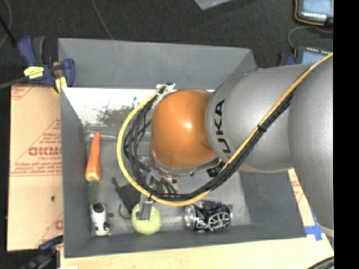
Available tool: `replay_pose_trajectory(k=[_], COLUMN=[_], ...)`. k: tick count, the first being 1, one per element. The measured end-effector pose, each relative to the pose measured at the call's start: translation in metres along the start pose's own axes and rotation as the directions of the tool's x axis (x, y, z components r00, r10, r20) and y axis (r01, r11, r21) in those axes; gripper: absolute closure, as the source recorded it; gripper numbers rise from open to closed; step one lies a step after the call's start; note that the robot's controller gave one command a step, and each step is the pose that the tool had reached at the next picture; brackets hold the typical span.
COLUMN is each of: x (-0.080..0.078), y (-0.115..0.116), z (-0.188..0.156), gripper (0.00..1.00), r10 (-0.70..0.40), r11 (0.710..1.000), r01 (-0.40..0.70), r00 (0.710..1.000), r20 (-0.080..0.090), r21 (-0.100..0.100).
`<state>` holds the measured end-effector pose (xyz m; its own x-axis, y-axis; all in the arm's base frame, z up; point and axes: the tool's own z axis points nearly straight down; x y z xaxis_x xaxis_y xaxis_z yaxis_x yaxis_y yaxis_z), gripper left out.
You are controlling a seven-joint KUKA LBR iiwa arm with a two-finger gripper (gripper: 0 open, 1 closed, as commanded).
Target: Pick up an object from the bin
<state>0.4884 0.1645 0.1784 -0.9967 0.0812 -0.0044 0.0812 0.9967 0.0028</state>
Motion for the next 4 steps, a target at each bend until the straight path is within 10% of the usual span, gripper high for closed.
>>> replay_pose_trajectory(k=[2, 3, 4], x=[-0.027, -0.012, -0.012], y=[-0.036, -0.044, -0.044], z=[0.097, 0.106, 0.106], gripper=[0.0, 1.0, 1.0], r10=[0.044, -0.007, -0.006], r11=[0.999, 1.0, 1.0], r01=[-0.044, 0.007, 0.006], r00=[0.999, 1.0, 1.0], r20=[-0.002, 0.005, 0.005], r21=[0.0, -0.003, -0.003])
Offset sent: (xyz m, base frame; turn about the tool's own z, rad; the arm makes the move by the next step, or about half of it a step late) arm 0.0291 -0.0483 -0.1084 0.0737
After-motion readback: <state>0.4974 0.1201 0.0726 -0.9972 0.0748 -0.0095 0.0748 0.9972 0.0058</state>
